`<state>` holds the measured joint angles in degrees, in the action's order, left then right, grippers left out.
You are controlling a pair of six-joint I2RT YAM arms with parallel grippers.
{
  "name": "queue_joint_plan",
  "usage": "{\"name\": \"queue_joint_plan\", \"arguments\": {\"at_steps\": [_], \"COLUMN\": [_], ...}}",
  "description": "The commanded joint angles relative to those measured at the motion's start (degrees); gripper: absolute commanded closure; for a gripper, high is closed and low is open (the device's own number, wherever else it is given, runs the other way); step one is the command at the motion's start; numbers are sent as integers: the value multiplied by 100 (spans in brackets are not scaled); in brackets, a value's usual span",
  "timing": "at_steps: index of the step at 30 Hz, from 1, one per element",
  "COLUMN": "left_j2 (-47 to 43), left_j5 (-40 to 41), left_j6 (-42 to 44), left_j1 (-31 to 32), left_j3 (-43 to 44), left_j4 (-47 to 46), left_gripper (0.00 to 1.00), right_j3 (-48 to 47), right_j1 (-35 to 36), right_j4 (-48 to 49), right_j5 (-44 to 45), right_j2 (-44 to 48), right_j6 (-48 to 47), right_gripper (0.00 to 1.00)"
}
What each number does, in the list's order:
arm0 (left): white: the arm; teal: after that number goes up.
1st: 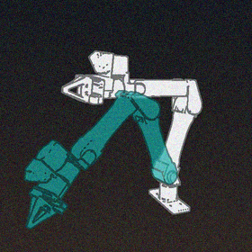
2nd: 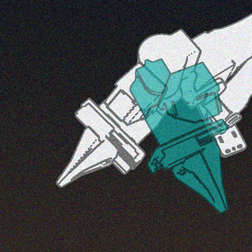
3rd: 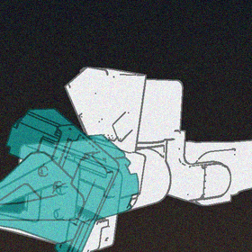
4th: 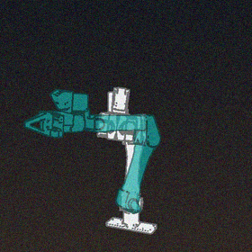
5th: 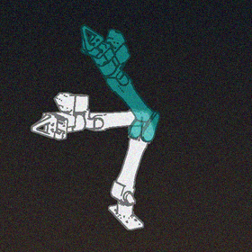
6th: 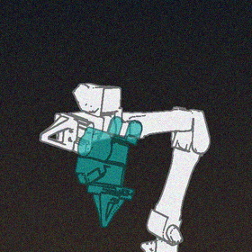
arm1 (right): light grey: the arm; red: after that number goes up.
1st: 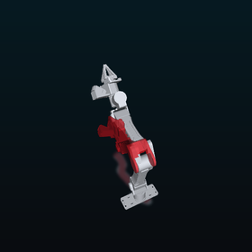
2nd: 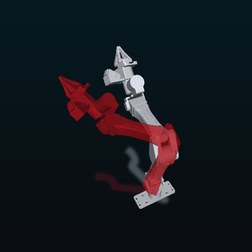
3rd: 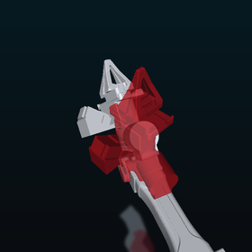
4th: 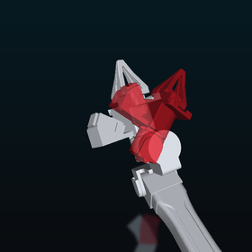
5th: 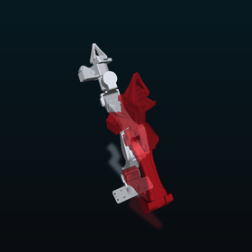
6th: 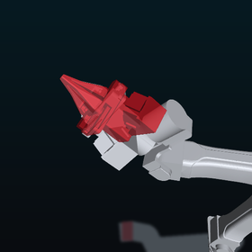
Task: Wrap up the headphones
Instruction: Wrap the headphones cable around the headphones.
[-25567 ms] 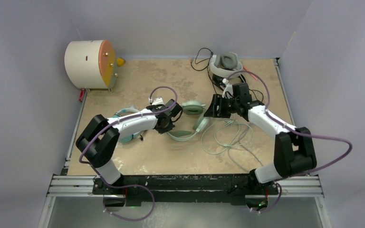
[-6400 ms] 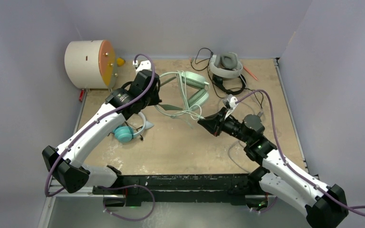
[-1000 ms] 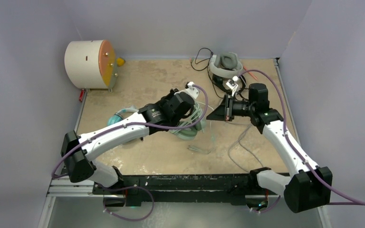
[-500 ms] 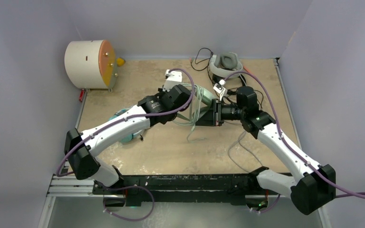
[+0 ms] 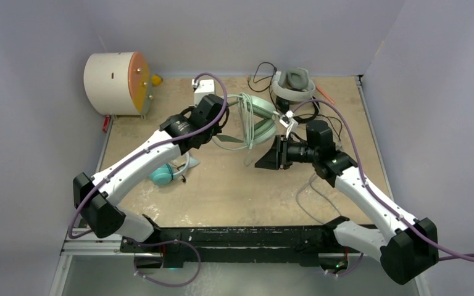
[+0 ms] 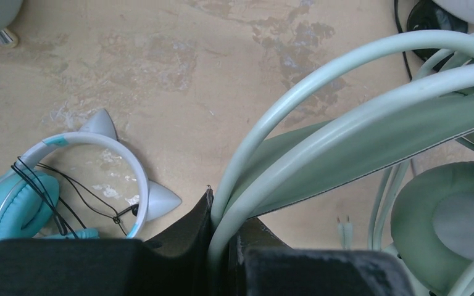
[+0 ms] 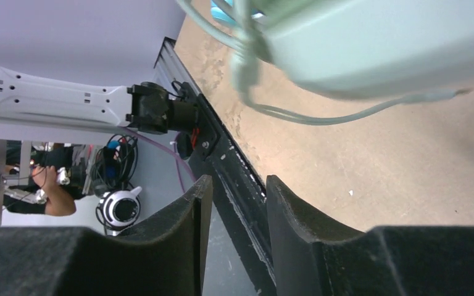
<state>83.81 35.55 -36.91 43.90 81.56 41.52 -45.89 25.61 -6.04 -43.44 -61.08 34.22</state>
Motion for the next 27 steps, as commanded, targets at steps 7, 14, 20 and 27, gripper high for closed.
{"name": "queue_joint_plan", "arguments": {"at_steps": [7, 14, 20, 27], "left_j2": [-563, -448, -298, -102], "left_j5": [-976, -1235, -1481, -1551], "left_j6": [-569, -726, -871, -1018], "left_j1": [-324, -509, -775, -992], "left_j3": [453, 135, -117, -483], "left_j4": [-527, -727, -970, -1246], "left_gripper": [100, 100, 100, 100], "right_j3": [924, 1267, 1550, 1325], "right_j1": [32, 32, 64, 175], "right_j4": [1342, 1703, 1630, 1354], "right_j5": [321, 385, 998, 1238], "right_j2": [656, 799, 1038, 1119], "right_j6": [201, 554, 822, 489], "right_gripper": [50, 51, 54, 55]}}
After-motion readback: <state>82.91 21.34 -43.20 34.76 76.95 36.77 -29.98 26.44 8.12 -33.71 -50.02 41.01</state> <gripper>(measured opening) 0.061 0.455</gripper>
